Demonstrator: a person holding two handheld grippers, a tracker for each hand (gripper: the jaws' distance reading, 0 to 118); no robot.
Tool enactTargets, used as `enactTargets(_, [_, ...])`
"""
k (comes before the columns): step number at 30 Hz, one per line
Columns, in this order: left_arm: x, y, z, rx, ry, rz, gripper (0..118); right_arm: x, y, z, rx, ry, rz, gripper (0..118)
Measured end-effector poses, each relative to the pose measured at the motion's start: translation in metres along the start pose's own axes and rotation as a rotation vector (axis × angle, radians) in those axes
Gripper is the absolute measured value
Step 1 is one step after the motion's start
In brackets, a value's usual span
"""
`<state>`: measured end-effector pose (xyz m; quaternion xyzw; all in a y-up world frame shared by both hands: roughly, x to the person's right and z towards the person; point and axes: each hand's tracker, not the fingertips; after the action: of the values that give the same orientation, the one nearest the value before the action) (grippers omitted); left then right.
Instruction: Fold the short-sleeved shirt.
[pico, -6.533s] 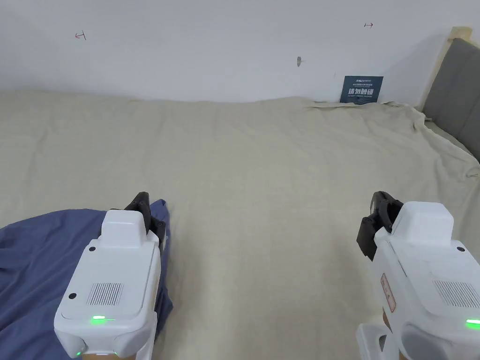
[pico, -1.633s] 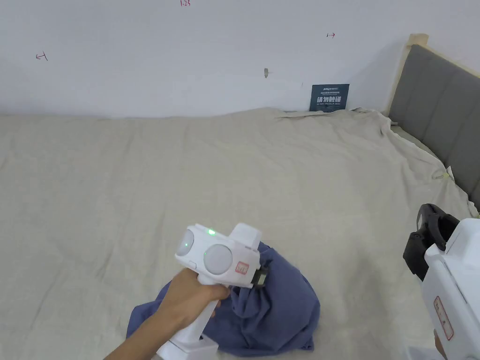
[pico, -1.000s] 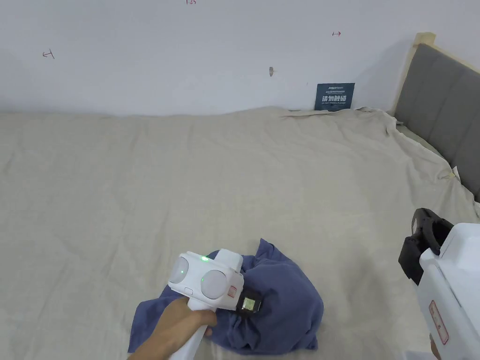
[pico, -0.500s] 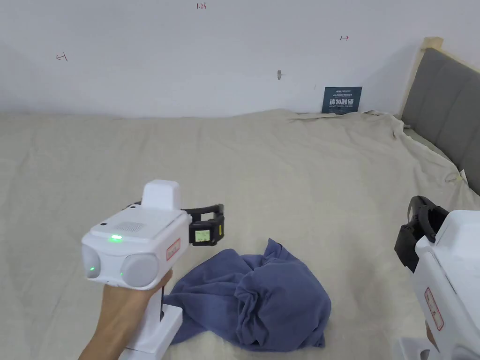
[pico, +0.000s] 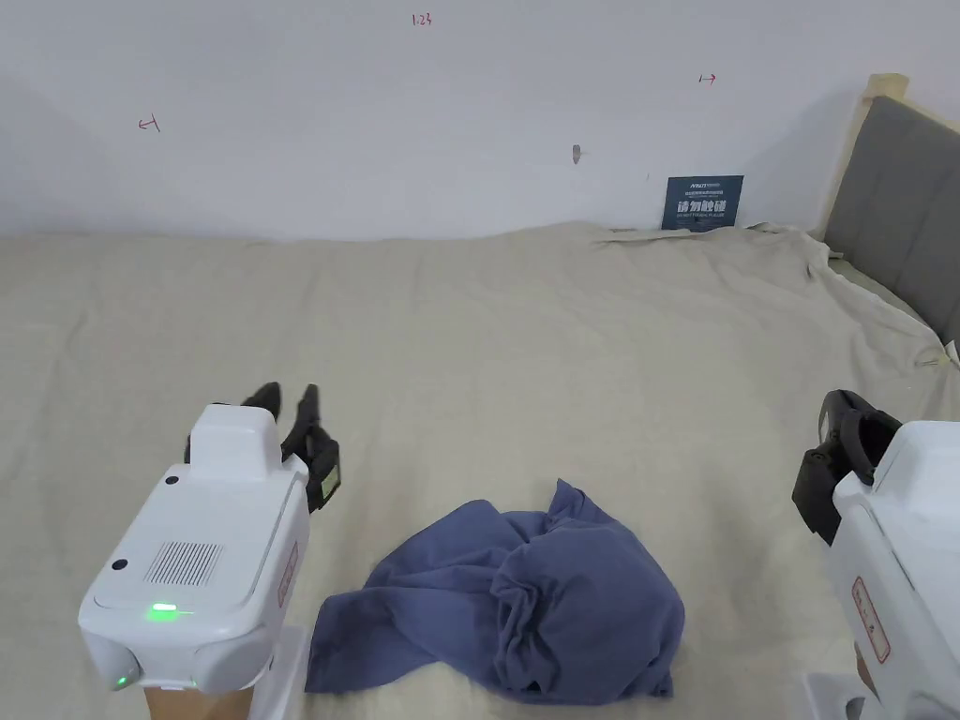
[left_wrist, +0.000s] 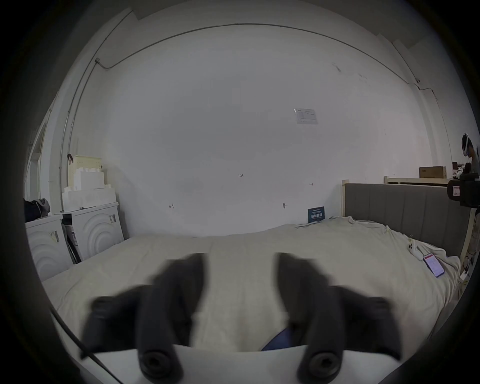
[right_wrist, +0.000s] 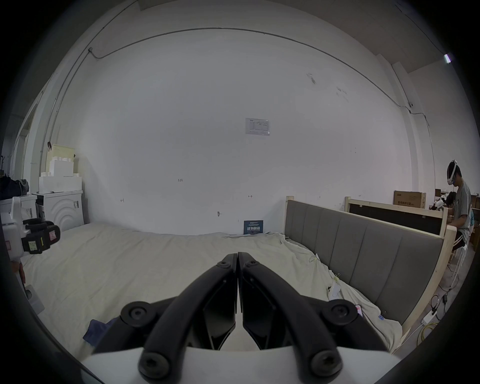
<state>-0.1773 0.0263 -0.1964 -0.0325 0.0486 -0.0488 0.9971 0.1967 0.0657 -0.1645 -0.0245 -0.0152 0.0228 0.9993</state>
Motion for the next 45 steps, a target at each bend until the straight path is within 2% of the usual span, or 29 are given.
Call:
enactTargets(1, [-0.001, -0.001, 0.000, -0.012, -0.004, 0.006, 6, -0.002, 0.000, 0.001, 0.000, 0.000, 0.000, 0])
enactTargets(3, [-0.002, -0.005, 0.001, -0.019, -0.004, 0.013, 0, -0.003, 0.000, 0.001, 0.000, 0.003, -0.001, 0])
enactTargets(22, [-0.004, -0.006, -0.003, -0.040, 0.025, 0.014, 0, -0.012, 0.001, 0.000, -0.006, 0.015, -0.004, 0])
enactTargets(29, [-0.008, -0.020, -0.024, -0.319, -0.025, 0.089, 0, -0.012, 0.000, -0.001, -0.014, 0.018, 0.000, 0])
enactTargets(35, [-0.016, -0.065, -0.041, -0.584, -0.056, 0.213, 0, -0.009, -0.006, -0.005, -0.026, 0.021, 0.000, 0])
enactTargets(36, [-0.018, -0.074, -0.044, -0.640, -0.062, 0.230, 3, -0.009, -0.008, -0.007, -0.028, 0.022, 0.000, 0])
enactTargets(37, [-0.019, -0.082, -0.045, -0.644, -0.052, 0.248, 11, -0.008, -0.009, -0.008, -0.032, 0.023, 0.001, 0])
enactTargets(38, [-0.019, -0.090, -0.046, -0.678, -0.053, 0.248, 21, -0.008, -0.010, -0.009, -0.035, 0.023, 0.001, 0])
enactTargets(39, [-0.018, -0.098, -0.048, -0.740, -0.062, 0.240, 36, -0.008, -0.012, -0.010, -0.038, 0.024, 0.000, 0])
enactTargets(42, [-0.015, -0.122, -0.053, -0.847, -0.063, 0.220, 54, -0.012, -0.013, -0.011, -0.050, 0.026, -0.001, 0])
enactTargets(43, [-0.013, -0.130, -0.052, -0.874, -0.057, 0.212, 74, -0.012, -0.014, -0.012, -0.055, 0.028, -0.004, 0])
enactTargets(45, [-0.010, -0.143, -0.054, -0.892, -0.045, 0.201, 88, -0.015, -0.015, -0.012, -0.063, 0.030, -0.006, 0])
